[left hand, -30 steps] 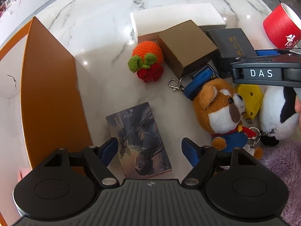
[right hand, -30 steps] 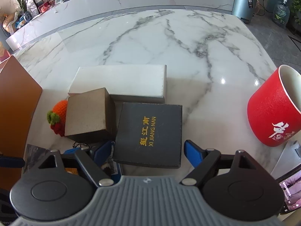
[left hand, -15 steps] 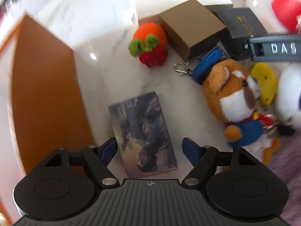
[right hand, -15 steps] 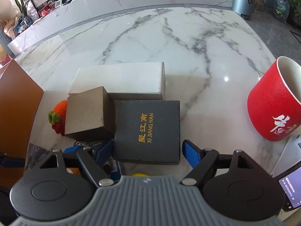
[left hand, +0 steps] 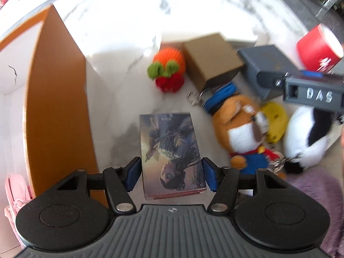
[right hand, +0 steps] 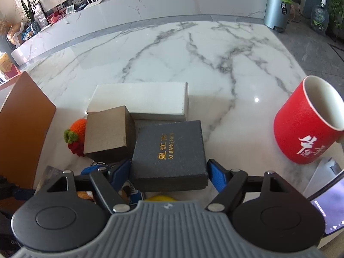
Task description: Organize objects
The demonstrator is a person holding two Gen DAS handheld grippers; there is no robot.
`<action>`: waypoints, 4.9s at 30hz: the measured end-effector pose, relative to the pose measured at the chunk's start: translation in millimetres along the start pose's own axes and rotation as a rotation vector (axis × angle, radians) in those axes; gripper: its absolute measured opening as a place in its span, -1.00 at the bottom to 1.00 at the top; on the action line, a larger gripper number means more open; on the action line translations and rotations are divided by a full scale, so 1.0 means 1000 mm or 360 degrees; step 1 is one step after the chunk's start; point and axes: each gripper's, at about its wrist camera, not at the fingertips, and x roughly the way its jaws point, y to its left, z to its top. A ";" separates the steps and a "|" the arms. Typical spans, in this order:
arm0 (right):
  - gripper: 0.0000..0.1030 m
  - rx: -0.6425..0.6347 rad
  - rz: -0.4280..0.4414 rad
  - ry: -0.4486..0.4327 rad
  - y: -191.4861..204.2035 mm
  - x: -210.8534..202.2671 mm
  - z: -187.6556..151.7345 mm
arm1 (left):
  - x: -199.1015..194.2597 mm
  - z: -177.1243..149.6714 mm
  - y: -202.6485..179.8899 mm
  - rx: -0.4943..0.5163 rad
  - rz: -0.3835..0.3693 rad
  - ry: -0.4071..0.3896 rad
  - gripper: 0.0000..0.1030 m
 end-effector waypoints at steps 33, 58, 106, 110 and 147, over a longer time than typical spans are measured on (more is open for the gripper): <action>0.51 -0.0507 0.0672 -0.0174 0.206 -0.128 -0.006 | -0.158 -0.136 0.180 -0.0446 -0.0314 -0.0653 0.34; 0.51 -0.0738 0.0539 0.0121 0.299 -0.046 -0.010 | -0.130 -0.176 0.213 -0.0293 0.0172 -0.0573 0.34; 0.51 -0.0866 0.0785 0.0354 0.333 -0.007 -0.017 | -0.141 -0.158 0.219 0.0392 0.0292 -0.0385 0.34; 0.51 -0.0842 0.0717 0.0293 0.324 -0.011 -0.007 | -0.144 -0.147 0.225 0.0346 0.0266 -0.0460 0.12; 0.51 -0.0866 0.0688 0.0288 0.288 -0.020 -0.014 | -0.102 -0.134 0.215 0.0614 0.0160 0.0081 -0.60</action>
